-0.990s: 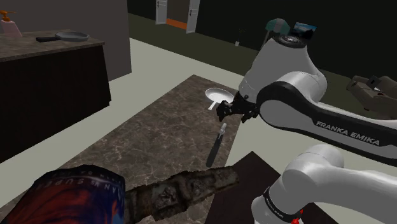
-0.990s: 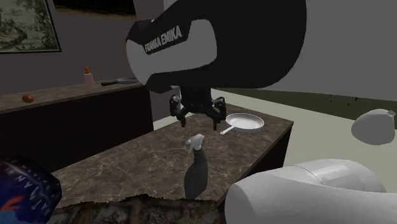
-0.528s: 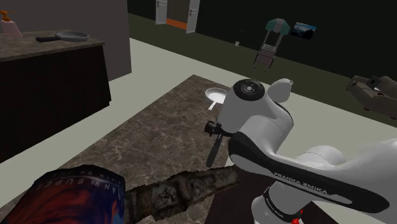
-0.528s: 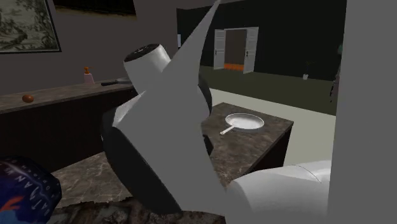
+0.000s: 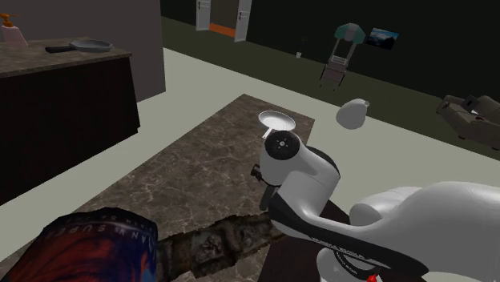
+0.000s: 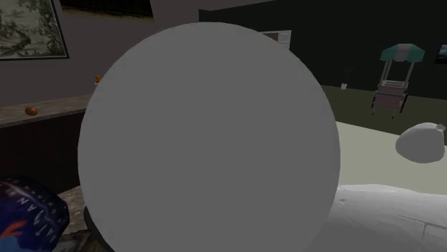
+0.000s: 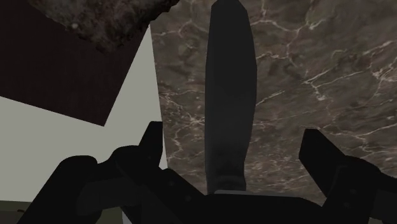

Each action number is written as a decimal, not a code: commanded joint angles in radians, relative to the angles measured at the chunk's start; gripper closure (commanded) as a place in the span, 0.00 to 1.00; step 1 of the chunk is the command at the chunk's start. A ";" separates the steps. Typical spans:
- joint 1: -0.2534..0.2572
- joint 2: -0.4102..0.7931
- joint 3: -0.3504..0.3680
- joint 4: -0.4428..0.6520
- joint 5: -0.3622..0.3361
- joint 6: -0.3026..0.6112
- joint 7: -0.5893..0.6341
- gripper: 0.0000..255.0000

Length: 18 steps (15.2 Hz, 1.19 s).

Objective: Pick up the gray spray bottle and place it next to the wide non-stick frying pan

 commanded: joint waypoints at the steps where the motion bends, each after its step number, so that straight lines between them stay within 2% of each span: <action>1: -0.018 0.023 0.025 -0.012 0.007 0.039 0.008 0.00; 3: -0.051 0.056 0.055 -0.026 0.011 0.095 0.010 0.00; 11: -0.051 0.056 0.055 -0.026 0.011 0.095 0.010 0.00; 12: -0.051 0.056 0.055 -0.026 0.011 0.095 0.010 1.00; 18: -0.051 0.056 0.055 -0.026 0.011 0.095 0.010 1.00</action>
